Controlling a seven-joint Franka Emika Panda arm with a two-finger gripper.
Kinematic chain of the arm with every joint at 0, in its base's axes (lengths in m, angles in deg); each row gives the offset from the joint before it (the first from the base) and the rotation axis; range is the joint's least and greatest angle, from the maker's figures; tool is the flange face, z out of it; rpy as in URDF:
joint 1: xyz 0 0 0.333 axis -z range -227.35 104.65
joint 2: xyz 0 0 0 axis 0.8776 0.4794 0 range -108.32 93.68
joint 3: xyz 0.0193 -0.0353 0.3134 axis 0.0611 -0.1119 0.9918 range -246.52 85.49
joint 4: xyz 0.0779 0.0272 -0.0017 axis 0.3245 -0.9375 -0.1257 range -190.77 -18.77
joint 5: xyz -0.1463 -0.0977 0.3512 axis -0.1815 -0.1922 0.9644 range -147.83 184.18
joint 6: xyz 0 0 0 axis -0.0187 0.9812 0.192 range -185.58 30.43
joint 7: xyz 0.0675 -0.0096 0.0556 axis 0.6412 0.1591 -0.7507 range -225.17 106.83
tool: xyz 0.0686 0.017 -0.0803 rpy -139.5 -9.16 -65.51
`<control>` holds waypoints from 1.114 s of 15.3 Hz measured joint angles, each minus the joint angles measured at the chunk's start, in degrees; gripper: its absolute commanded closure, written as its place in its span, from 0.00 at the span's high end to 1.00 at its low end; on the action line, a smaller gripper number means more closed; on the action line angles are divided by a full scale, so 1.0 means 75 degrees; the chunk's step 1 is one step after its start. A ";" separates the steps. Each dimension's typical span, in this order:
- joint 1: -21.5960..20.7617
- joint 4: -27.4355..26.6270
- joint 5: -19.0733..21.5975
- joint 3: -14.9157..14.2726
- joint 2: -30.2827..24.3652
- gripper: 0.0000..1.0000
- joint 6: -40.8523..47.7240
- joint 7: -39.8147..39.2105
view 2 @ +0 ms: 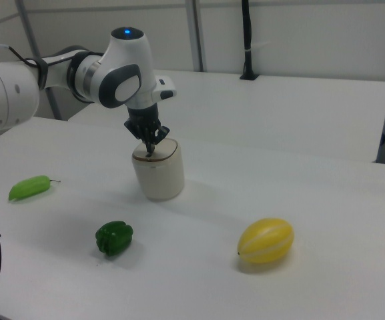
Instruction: Close garbage bin
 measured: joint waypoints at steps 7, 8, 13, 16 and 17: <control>-0.0017 -0.0076 -0.0095 0.0000 0.0031 0.03 -0.0001 -0.0022; -0.0021 -0.0075 -0.0106 0.0000 0.0031 0.03 -0.0001 -0.0022; -0.0029 -0.0066 -0.0126 0.0000 0.0028 0.04 -0.0001 -0.0023; -0.0009 -0.0076 -0.0126 -0.0014 -0.0087 0.09 0.0000 -0.0023; 0.0042 -0.0110 -0.0127 -0.0028 -0.0208 0.10 0.0024 -0.0023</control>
